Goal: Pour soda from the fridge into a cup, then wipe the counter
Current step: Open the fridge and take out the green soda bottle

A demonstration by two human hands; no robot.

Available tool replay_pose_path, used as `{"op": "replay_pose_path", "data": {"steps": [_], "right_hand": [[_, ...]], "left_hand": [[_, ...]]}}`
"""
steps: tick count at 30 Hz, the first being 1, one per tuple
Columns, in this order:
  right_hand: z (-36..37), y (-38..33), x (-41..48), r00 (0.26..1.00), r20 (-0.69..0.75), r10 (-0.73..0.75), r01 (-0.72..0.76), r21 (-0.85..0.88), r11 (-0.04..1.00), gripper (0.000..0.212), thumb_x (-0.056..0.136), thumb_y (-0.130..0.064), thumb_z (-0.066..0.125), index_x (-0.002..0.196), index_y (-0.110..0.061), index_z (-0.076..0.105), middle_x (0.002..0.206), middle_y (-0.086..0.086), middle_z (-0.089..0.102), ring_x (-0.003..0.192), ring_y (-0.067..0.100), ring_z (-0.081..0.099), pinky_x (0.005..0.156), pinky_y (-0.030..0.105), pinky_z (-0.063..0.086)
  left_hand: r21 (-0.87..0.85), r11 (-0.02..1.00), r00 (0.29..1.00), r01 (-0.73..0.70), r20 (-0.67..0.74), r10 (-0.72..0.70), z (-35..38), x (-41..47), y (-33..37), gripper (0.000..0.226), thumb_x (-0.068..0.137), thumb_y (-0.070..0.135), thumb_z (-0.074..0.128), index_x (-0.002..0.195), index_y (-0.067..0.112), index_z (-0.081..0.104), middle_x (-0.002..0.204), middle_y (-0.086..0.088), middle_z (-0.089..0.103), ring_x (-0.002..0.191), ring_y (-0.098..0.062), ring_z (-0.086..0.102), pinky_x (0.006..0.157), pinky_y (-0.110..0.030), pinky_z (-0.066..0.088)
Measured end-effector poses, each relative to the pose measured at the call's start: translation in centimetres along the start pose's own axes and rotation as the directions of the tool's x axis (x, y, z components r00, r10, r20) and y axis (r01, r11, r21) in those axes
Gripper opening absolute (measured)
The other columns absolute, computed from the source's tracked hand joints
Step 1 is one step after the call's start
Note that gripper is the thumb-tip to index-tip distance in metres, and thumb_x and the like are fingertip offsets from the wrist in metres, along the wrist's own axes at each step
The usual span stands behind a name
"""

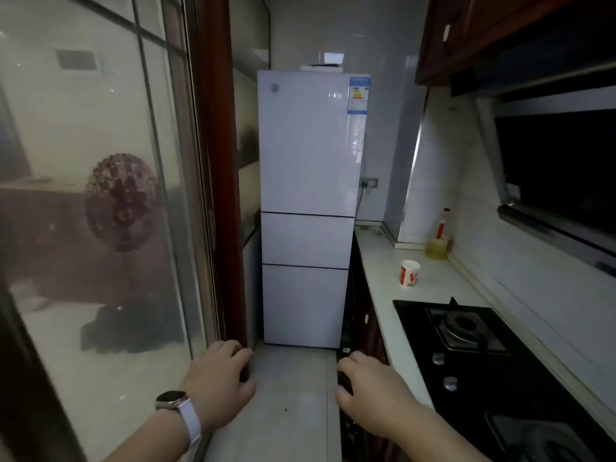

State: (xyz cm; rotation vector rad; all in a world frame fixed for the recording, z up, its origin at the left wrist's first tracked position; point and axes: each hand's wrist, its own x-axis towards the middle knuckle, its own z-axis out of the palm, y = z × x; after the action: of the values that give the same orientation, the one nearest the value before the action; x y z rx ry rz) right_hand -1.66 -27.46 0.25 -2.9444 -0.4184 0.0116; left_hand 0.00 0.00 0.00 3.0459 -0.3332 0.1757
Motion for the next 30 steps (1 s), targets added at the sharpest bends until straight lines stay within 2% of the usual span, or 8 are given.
{"op": "replay_pose_path", "data": {"steps": [8, 15, 19, 25, 30], "right_hand": [[1.9, 0.5, 11.2, 0.998, 0.021, 0.051, -0.05, -0.055, 0.997, 0.044, 0.094, -0.045, 0.042, 0.13, -0.022, 0.051, 0.124, -0.002, 0.051, 0.11, 0.02, 0.051, 0.086, 0.035, 0.044], [0.1, -0.8, 20.9, 0.996, -0.048, 0.078, -0.083, -0.098, 0.992, 0.038, 0.093, -0.044, 0.042, 0.12, -0.021, 0.054, 0.112, -0.001, 0.053, 0.1, 0.02, 0.052, 0.08, 0.037, 0.046], [-0.7, -0.4, 24.6, 0.993, -0.072, 0.091, -0.1, -0.124, 0.987, 0.035, 0.092, -0.044, 0.043, 0.116, -0.022, 0.055, 0.11, -0.001, 0.053, 0.097, 0.02, 0.052, 0.079, 0.036, 0.046], [-0.1, 0.9, 29.8, 0.994, -0.057, 0.095, -0.1, -0.1, 0.99, 0.039, 0.092, -0.045, 0.043, 0.123, -0.024, 0.051, 0.113, -0.003, 0.053, 0.1, 0.02, 0.051, 0.081, 0.037, 0.046], [1.8, 3.6, 33.9, 0.997, 0.008, 0.078, -0.078, -0.046, 0.996, 0.037, 0.092, -0.044, 0.042, 0.12, -0.023, 0.053, 0.109, -0.003, 0.052, 0.097, 0.018, 0.05, 0.078, 0.036, 0.044]], "left_hand": [[-0.079, 0.996, 0.997, -0.03, 0.075, 0.036, 3.8, 10.1, -6.4, 0.055, 0.092, 0.055, 0.045, 0.143, 0.037, 0.042, 0.146, 0.011, 0.042, 0.135, -0.012, 0.036, 0.108, -0.028, 0.034], [-0.088, 0.99, 0.992, -0.114, 0.039, 0.118, 3.6, 19.8, -12.1, 0.057, 0.092, 0.055, 0.045, 0.145, 0.034, 0.04, 0.151, 0.01, 0.038, 0.139, -0.013, 0.034, 0.111, -0.031, 0.034], [-0.113, 0.986, 0.991, -0.123, 0.037, 0.128, 3.9, 23.6, -13.4, 0.055, 0.092, 0.055, 0.046, 0.143, 0.035, 0.043, 0.151, 0.011, 0.038, 0.139, -0.013, 0.035, 0.111, -0.029, 0.035], [-0.141, 0.983, 0.987, -0.12, 0.087, 0.133, 5.8, 28.0, -15.0, 0.059, 0.09, 0.058, 0.046, 0.145, 0.037, 0.04, 0.152, 0.011, 0.035, 0.141, -0.012, 0.031, 0.111, -0.031, 0.033], [-0.116, 0.988, 0.983, -0.104, 0.137, 0.12, 7.8, 32.7, -15.4, 0.059, 0.089, 0.06, 0.044, 0.145, 0.041, 0.038, 0.154, 0.013, 0.033, 0.142, -0.011, 0.029, 0.111, -0.031, 0.032]]}}
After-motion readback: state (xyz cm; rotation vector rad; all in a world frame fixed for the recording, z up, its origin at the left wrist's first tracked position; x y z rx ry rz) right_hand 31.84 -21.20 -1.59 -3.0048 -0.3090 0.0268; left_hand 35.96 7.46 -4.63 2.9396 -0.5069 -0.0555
